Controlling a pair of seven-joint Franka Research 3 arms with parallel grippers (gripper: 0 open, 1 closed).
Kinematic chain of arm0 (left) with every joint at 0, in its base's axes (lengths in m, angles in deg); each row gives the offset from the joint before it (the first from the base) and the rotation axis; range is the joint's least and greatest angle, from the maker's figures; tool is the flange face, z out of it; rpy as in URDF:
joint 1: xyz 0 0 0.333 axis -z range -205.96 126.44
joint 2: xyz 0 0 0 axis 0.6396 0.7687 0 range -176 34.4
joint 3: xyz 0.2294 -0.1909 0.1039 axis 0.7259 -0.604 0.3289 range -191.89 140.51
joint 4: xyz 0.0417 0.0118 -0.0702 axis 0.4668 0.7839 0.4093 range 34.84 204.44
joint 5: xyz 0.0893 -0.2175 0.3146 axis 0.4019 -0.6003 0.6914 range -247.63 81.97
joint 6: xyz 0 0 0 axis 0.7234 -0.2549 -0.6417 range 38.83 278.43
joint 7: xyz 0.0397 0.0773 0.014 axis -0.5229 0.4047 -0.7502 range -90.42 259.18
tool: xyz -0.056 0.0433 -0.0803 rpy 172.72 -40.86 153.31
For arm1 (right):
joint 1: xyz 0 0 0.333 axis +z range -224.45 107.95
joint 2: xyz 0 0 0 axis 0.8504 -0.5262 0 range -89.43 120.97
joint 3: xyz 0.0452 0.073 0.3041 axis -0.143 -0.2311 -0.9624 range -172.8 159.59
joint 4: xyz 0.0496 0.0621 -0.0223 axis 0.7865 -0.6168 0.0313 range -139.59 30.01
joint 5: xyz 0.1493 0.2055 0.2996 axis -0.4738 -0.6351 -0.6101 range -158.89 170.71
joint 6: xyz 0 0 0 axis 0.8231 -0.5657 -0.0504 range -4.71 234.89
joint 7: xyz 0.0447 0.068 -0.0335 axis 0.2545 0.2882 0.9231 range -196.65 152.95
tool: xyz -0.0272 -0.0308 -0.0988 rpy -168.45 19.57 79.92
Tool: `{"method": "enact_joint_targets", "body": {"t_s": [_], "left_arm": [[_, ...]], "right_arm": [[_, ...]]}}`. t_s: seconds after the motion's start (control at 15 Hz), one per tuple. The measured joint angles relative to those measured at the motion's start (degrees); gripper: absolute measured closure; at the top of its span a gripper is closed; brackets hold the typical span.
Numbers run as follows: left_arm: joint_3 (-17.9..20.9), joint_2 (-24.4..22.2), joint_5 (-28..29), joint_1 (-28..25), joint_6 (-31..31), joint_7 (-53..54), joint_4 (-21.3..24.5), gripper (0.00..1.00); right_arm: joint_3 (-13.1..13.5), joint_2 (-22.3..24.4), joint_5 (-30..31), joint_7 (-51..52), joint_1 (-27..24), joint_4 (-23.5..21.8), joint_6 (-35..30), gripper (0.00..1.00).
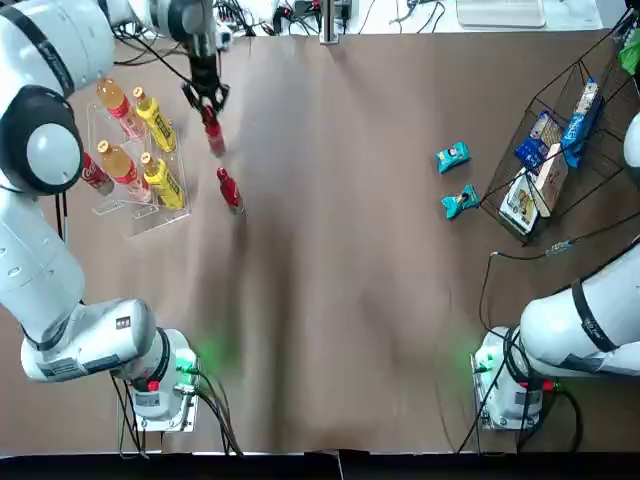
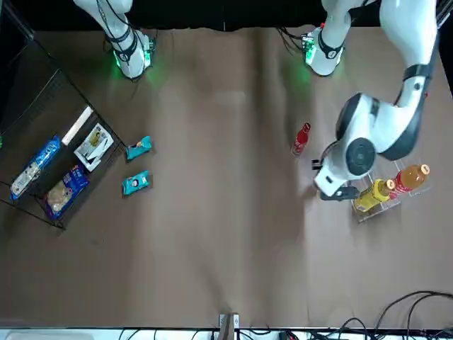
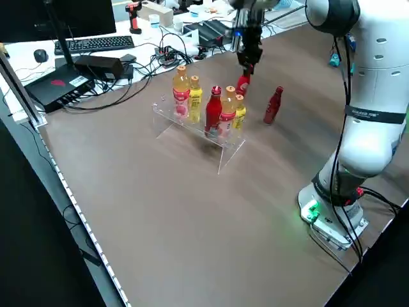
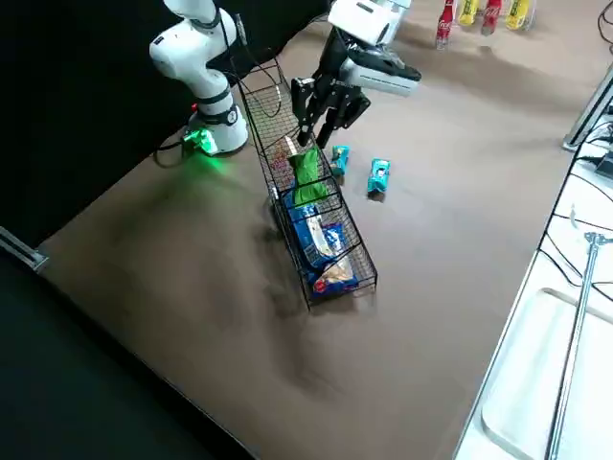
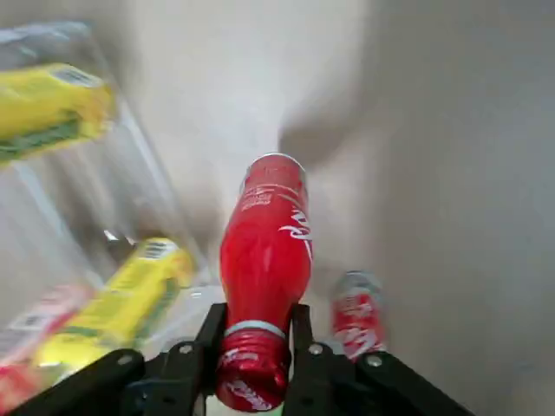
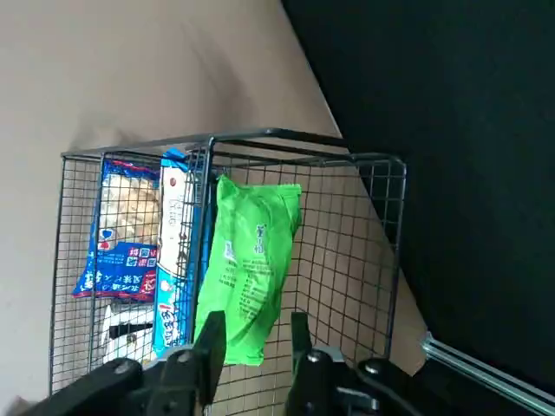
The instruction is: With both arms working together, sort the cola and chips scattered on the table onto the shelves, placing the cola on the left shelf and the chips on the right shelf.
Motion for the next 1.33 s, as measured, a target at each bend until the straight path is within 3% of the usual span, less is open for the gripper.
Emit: {"method": "enact_joint_targets", "body": {"t_s": [0.33, 0.67, 0.93, 1.07, 1.13, 1.27, 1.33], "left_arm": [[0.04, -3.04, 3.89, -3.95, -9.51, 15.43, -5.23, 0.66], [0.19, -8.76, 5.6, -11.51, -14.36, 35.03, -5.53, 0.66], [0.28, -11.1, 9.12, -16.04, -17.21, 46.74, -5.48, 0.66], [0.24, -11.1, 9.37, -18.79, -17.35, 50.58, -5.17, 0.66], [0.17, -11.07, 9.37, -21.67, -17.34, 54.57, -4.91, 0.66], [-0.08, -11.06, 9.35, -24.71, -16.92, 57.87, -4.89, 0.66], [-0.49, -11.05, 9.32, -26.45, -16.5, 59.27, -4.81, 0.66]], "right_arm": [[-0.72, 0.0, -0.58, 0.08, 2.69, -0.02, -1.53, 0.63], [-0.88, -0.01, -16.87, -9.02, 6.59, -0.53, -4.17, 0.59], [-0.97, -1.69, -24.29, -14.85, 7.95, -3.83, -3.87, 0.54], [-1.03, -3.68, -25.38, -17.74, 9.28, -6.36, -1.45, 0.48], [-1.08, -5.08, -25.72, -19.12, 10.97, -10.98, 2.7, 0.46], [-1.1, -5.82, -26.19, -20.24, 12.65, -15.59, 6.52, 0.32], [-1.12, -5.91, -27.12, -21.49, 13.38, -17.68, 8.79, 0.31]]}}
